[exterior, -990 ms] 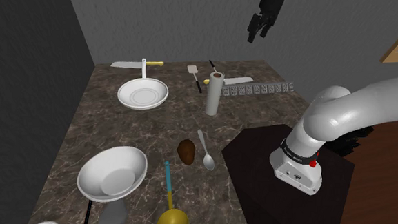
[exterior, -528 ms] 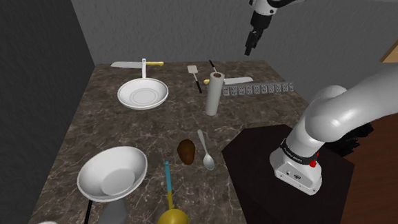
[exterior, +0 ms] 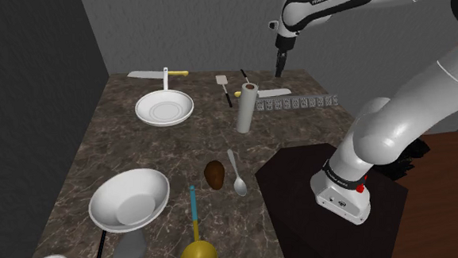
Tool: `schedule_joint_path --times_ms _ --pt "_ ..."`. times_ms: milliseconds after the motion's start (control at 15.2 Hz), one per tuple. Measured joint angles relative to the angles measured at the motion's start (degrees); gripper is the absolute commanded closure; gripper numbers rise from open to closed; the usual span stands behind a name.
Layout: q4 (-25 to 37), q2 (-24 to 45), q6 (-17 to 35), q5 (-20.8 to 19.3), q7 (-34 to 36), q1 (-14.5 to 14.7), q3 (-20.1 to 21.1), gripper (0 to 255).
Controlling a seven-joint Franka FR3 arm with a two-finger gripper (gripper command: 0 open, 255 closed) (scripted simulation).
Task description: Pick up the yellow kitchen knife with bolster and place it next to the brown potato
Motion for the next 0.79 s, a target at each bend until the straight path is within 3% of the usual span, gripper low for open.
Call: schedule_joint_path --times_ms 330,594,792 --pt "2.18 11.61 6.9 3.03 -14.61 2.08 -3.86 0" --pt "6.44 22.28 10.93 7.54 -26.89 2.26 -4.55 0" --pt "6.94 25.57 12.99 9.02 -30.28 1.93 -4.06 0"
